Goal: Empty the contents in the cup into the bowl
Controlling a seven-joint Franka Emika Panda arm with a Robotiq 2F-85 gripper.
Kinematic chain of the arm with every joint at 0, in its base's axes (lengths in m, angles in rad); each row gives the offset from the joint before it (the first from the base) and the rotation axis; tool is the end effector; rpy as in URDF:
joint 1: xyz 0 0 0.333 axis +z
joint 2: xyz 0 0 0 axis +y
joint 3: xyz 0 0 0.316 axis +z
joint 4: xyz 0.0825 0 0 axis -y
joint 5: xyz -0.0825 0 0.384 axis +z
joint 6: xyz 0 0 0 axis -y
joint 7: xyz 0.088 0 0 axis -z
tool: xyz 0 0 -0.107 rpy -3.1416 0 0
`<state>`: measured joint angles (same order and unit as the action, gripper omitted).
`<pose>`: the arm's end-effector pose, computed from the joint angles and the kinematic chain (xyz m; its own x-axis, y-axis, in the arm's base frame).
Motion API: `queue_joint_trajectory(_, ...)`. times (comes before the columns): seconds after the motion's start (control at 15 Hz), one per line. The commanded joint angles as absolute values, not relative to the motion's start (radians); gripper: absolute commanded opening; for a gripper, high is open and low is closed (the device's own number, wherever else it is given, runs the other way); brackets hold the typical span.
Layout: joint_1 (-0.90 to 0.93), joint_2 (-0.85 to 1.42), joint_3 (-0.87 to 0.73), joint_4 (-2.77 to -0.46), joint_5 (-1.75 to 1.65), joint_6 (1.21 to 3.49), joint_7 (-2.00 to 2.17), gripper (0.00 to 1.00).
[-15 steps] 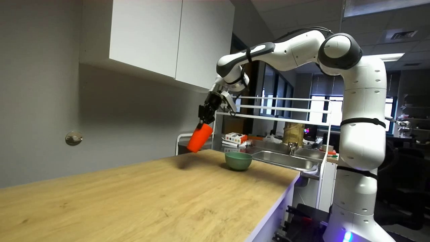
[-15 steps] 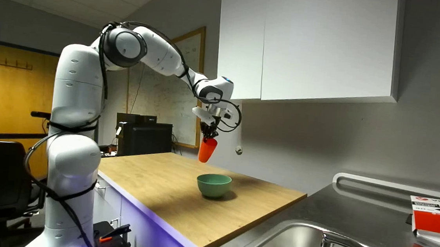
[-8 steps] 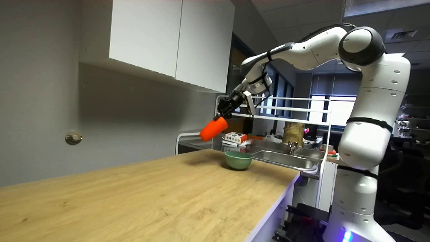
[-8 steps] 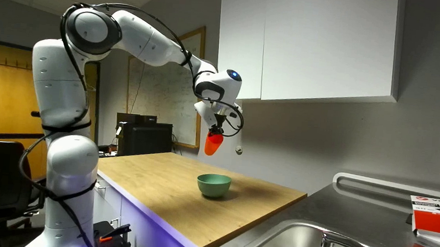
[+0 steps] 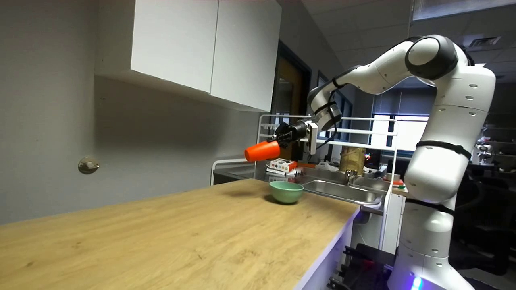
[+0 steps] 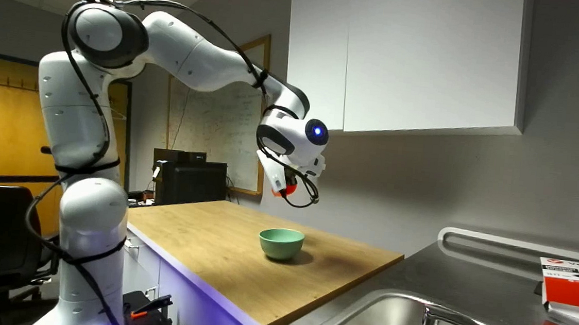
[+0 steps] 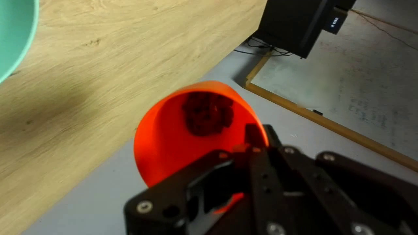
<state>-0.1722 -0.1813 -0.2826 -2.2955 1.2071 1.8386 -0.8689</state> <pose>0.4608 -0.1462 0.4482 0.8838 -0.3218 0.3396 0.1511 -0.4906 -0.8582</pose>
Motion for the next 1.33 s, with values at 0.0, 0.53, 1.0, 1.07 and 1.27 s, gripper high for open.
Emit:
queue_joint_trajectory(0.0,-0.215,-0.133,-0.311,-2.315,1.291,1.722,-0.97,0.04)
queue_joint_trajectory(0.53,-0.307,0.04,-0.342,-2.352,1.385,1.461,-1.106,0.04)
queue_joint_trajectory(1.0,-0.354,0.188,-0.339,-2.326,1.478,1.212,-1.174,0.04)
queue_joint_trajectory(1.07,-0.357,0.207,-0.338,-2.32,1.491,1.179,-1.178,0.04)
queue_joint_trajectory(1.27,-0.361,0.256,-0.334,-2.3,1.522,1.096,-1.188,0.04)
